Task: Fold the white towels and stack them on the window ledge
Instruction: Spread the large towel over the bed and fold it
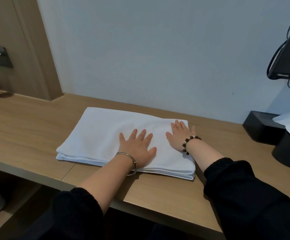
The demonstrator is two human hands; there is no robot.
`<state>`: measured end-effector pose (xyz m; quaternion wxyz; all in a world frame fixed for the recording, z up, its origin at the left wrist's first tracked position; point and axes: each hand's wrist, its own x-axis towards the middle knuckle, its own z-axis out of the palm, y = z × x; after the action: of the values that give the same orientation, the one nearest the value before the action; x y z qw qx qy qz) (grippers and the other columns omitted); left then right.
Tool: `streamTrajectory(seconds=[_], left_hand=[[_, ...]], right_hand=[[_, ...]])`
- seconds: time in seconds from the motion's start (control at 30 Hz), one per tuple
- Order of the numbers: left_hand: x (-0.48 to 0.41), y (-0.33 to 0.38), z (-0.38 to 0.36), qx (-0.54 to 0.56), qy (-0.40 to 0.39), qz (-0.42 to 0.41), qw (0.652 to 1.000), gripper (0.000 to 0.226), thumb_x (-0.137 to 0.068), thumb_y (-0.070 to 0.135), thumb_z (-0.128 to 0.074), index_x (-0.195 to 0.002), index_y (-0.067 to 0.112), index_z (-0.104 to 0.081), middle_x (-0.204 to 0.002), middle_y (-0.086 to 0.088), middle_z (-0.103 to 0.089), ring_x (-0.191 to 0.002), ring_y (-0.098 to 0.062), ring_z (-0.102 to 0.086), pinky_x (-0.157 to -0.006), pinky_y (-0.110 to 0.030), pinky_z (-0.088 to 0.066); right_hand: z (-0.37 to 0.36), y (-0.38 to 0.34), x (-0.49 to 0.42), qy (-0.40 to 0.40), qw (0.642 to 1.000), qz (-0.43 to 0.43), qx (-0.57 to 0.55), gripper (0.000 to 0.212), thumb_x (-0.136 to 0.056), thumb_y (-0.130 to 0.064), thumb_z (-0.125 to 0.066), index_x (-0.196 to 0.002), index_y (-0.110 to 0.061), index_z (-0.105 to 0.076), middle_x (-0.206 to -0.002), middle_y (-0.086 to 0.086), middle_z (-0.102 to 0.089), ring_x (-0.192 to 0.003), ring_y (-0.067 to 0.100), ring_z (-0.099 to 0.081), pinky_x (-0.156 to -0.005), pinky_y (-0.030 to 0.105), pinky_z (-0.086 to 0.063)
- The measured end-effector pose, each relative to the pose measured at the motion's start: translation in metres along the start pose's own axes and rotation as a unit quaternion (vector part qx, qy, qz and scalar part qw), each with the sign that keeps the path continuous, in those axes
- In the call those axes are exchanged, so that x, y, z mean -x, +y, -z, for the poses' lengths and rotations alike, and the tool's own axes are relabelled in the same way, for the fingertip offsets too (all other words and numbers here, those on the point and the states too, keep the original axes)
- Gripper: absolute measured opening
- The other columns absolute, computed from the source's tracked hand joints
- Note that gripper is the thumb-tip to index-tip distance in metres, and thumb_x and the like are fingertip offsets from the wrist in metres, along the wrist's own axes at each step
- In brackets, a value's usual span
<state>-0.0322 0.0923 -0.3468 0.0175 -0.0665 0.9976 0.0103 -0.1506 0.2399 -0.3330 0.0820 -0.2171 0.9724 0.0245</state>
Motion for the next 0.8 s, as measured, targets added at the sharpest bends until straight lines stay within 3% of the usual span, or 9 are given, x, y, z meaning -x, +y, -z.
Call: streamTrajectory(seconds=[0.2, 0.37, 0.5, 0.57, 0.67, 0.73, 0.8], left_hand=[[0.008, 0.012, -0.001, 0.026, 0.003, 0.033, 0.999, 0.061, -0.097, 0.051, -0.014, -0.152, 0.028, -0.004, -0.160, 0.005, 0.004, -0.147, -0.023, 0.006, -0.110, -0.062, 0.003], [0.024, -0.006, 0.010, 0.029, 0.011, -0.013, 0.999, 0.052, -0.099, 0.043, -0.023, -0.148, 0.024, -0.021, -0.158, 0.001, -0.013, -0.146, -0.023, -0.005, -0.114, -0.058, -0.006], [0.057, -0.056, 0.015, -0.001, 0.018, 0.078, 0.997, 0.043, -0.097, 0.044, -0.028, -0.136, 0.030, -0.035, -0.150, 0.003, -0.024, -0.144, -0.025, -0.009, -0.106, -0.066, -0.010], [0.077, -0.079, 0.017, 0.049, 0.020, 0.080, 0.995, 0.043, -0.099, 0.042, -0.029, -0.138, 0.027, -0.037, -0.147, 0.002, -0.029, -0.142, -0.024, -0.014, -0.110, -0.059, -0.016], [0.108, -0.105, 0.019, 0.083, 0.044, 0.028, 0.995, 0.053, -0.096, 0.044, -0.026, -0.141, 0.021, -0.041, -0.152, 0.001, -0.031, -0.143, -0.018, -0.017, -0.113, -0.038, -0.020], [0.124, -0.123, 0.016, 0.099, 0.067, 0.027, 0.992, 0.050, -0.099, 0.041, -0.036, -0.145, 0.022, -0.038, -0.154, 0.003, -0.028, -0.143, -0.015, -0.020, -0.114, -0.029, -0.018], [0.139, -0.139, 0.011, 0.164, 0.080, 0.061, 0.981, 0.049, -0.097, 0.030, -0.050, -0.144, 0.021, -0.039, -0.153, 0.005, -0.030, -0.140, -0.010, -0.026, -0.111, -0.018, -0.016]], right_hand=[[-0.013, -0.009, 0.027, 0.005, 0.999, 0.036, -0.017, 0.061, -0.098, -0.052, -0.009, -0.152, -0.025, 0.002, -0.159, 0.002, 0.012, -0.147, 0.021, 0.008, -0.115, 0.054, 0.001], [0.003, -0.005, 0.013, 0.000, 0.999, 0.026, 0.032, 0.055, -0.100, -0.042, -0.007, -0.152, -0.026, 0.004, -0.159, 0.002, 0.013, -0.146, 0.021, 0.010, -0.114, 0.057, 0.005], [0.019, -0.028, 0.016, 0.042, 0.987, -0.029, 0.154, 0.058, -0.101, -0.032, -0.015, -0.152, -0.018, 0.009, -0.158, 0.008, 0.015, -0.145, 0.028, 0.014, -0.114, 0.058, 0.007], [0.019, -0.056, 0.027, 0.051, 0.994, 0.027, 0.095, 0.057, -0.101, -0.029, -0.017, -0.152, -0.016, 0.006, -0.158, 0.008, 0.016, -0.146, 0.028, 0.013, -0.115, 0.055, 0.005], [0.013, -0.115, 0.055, 0.078, 0.977, 0.192, -0.045, 0.054, -0.102, -0.030, -0.025, -0.152, -0.016, -0.007, -0.160, 0.006, 0.006, -0.147, 0.023, 0.004, -0.116, 0.050, -0.002], [0.009, -0.151, 0.072, 0.046, 0.952, 0.286, -0.101, 0.051, -0.103, -0.031, -0.028, -0.151, -0.018, -0.016, -0.160, 0.003, -0.005, -0.147, 0.022, -0.004, -0.117, 0.048, -0.006], [0.000, -0.174, 0.081, 0.003, 0.937, 0.338, -0.089, 0.049, -0.103, -0.036, -0.027, -0.149, -0.021, -0.021, -0.158, 0.001, -0.016, -0.146, 0.022, -0.012, -0.116, 0.049, -0.009]])
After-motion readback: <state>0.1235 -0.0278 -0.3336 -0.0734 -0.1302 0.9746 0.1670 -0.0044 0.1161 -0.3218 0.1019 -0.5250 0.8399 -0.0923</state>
